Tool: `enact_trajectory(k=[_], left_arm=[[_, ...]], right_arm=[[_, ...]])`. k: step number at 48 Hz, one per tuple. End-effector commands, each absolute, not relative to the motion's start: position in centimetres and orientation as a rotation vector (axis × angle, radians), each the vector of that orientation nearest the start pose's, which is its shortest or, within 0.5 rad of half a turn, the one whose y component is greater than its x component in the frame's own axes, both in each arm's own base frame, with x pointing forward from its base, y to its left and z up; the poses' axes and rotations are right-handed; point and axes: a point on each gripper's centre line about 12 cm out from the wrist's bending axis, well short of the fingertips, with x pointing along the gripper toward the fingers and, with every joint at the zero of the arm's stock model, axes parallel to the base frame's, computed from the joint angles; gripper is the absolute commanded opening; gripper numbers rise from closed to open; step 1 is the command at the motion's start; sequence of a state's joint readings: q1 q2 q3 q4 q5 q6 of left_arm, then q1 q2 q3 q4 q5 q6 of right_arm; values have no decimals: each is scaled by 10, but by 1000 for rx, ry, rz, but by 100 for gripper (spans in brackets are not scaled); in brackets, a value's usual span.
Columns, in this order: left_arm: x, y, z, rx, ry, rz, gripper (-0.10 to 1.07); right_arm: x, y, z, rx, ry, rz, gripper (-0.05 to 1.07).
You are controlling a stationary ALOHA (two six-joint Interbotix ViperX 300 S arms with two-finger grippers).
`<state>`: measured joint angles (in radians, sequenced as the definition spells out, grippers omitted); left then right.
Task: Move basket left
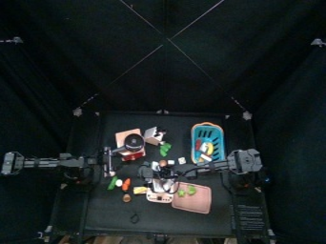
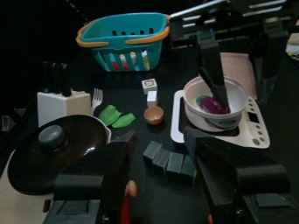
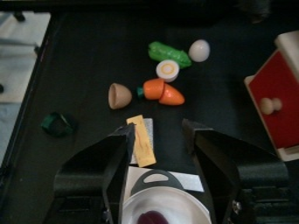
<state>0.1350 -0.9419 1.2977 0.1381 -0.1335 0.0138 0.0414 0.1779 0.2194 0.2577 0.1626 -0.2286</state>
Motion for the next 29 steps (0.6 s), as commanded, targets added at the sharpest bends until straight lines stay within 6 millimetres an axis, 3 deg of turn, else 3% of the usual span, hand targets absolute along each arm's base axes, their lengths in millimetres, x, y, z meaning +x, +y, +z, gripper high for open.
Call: enact_trajectory(k=[1, 9, 20, 29], left_arm=[[193, 22, 236, 122, 180, 95, 85], [204, 12, 250, 7, 169, 57, 85], [239, -15, 246, -71, 292, -47, 85], [272, -22, 240, -62, 382, -62, 85]], right_arm=[[463, 20, 272, 35, 404, 43, 83], [420, 14, 266, 41, 333, 3, 83], [391, 11, 248, 25, 340, -12, 83], [364, 9, 258, 21, 311, -11, 83]])
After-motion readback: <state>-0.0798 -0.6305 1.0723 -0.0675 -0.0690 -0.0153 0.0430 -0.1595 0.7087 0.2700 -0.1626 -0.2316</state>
